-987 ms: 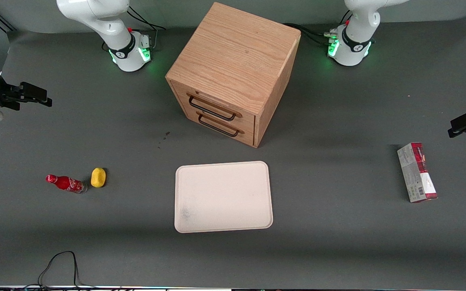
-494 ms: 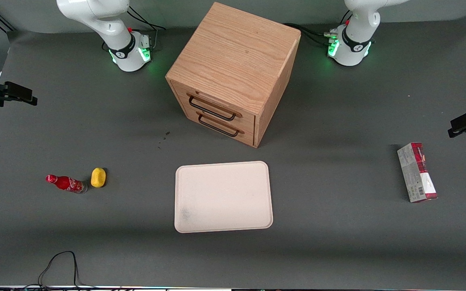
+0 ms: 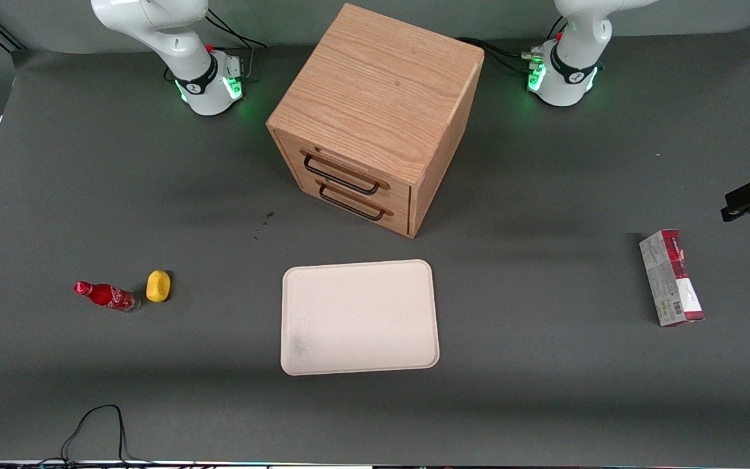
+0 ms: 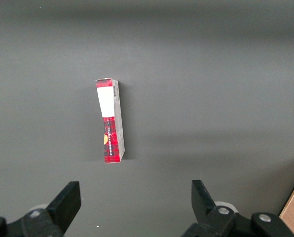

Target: Place coke bottle on tray

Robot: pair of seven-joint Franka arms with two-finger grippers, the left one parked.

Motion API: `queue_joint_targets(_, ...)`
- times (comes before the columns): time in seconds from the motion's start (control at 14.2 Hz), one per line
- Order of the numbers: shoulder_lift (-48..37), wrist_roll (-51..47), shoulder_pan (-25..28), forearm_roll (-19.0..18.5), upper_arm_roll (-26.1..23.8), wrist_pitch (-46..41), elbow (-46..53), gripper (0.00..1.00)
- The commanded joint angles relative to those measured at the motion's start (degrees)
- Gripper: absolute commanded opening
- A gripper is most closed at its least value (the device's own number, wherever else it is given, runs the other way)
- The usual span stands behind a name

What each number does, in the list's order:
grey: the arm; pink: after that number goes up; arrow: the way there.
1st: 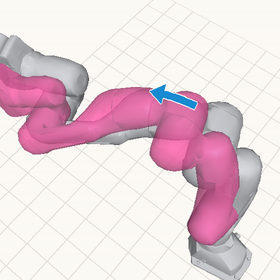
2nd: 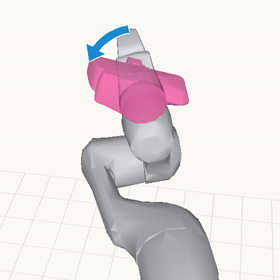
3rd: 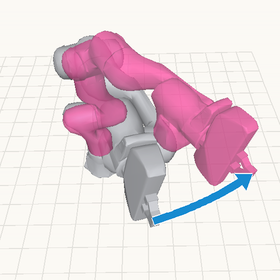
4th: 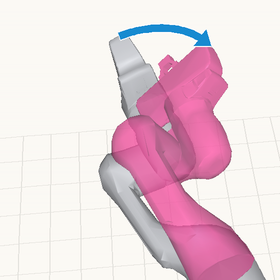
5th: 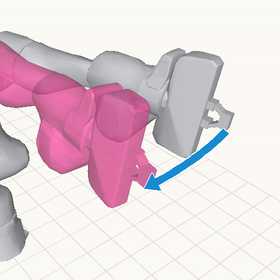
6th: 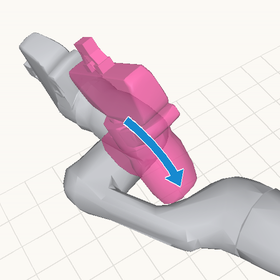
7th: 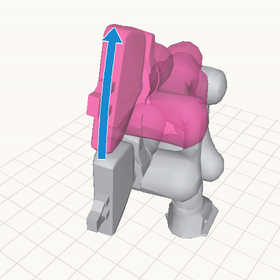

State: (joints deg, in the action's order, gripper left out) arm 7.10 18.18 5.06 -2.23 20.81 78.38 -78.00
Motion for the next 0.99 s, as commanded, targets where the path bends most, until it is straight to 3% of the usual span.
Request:
queue_joint_targets(0.0,8.7,2.12,-1.36,0.47,0.37,-1.74,9.17,1.0)
queue_joint_targets(0.49,14.07,1.59,-1.37,4.68,0.19,4.04,8.48,1.0)
queue_joint_targets(0.92,15.13,1.6,-0.85,7.86,0.11,27.06,-9.34,1.0)
